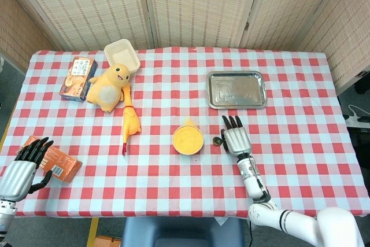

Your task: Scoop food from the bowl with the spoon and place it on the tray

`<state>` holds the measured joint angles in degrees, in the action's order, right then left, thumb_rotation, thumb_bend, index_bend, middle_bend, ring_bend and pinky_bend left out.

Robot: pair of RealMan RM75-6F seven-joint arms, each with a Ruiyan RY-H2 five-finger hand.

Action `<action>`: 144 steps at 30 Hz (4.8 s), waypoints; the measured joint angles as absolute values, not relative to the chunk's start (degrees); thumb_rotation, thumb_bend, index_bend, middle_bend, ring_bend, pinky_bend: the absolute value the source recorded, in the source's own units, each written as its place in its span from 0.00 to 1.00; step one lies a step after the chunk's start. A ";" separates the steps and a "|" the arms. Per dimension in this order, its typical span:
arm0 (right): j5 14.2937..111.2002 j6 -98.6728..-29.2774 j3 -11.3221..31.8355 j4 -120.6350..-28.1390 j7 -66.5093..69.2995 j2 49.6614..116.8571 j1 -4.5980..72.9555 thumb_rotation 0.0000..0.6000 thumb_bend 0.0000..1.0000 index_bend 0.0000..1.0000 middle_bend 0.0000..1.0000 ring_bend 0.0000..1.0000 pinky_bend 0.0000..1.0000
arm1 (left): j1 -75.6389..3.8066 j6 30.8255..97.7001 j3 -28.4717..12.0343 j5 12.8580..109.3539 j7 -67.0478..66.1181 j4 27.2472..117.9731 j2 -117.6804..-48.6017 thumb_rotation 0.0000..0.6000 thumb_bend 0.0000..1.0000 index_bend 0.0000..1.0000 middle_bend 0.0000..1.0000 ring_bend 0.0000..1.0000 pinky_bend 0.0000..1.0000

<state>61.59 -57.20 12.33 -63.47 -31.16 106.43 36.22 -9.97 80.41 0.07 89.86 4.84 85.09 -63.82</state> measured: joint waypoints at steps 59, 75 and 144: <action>58.96 -64.66 19.35 -64.49 -43.25 117.29 47.14 1.00 0.32 0.62 0.11 0.00 0.00 | -10.35 80.93 0.87 91.33 10.68 84.47 -62.22 1.00 0.44 0.00 0.00 0.00 0.13; 57.58 -65.65 17.04 -69.52 -50.21 115.80 46.57 1.00 0.32 0.45 0.11 0.00 0.00 | -9.96 82.19 1.02 91.96 11.45 84.51 -62.00 1.00 0.44 0.00 0.00 0.00 0.13; 52.06 -69.16 13.37 -88.35 -51.06 100.26 44.10 1.00 0.29 0.44 0.07 0.00 0.00 | -9.81 83.43 0.90 92.52 12.24 83.86 -62.17 1.00 0.44 0.00 0.00 0.00 0.13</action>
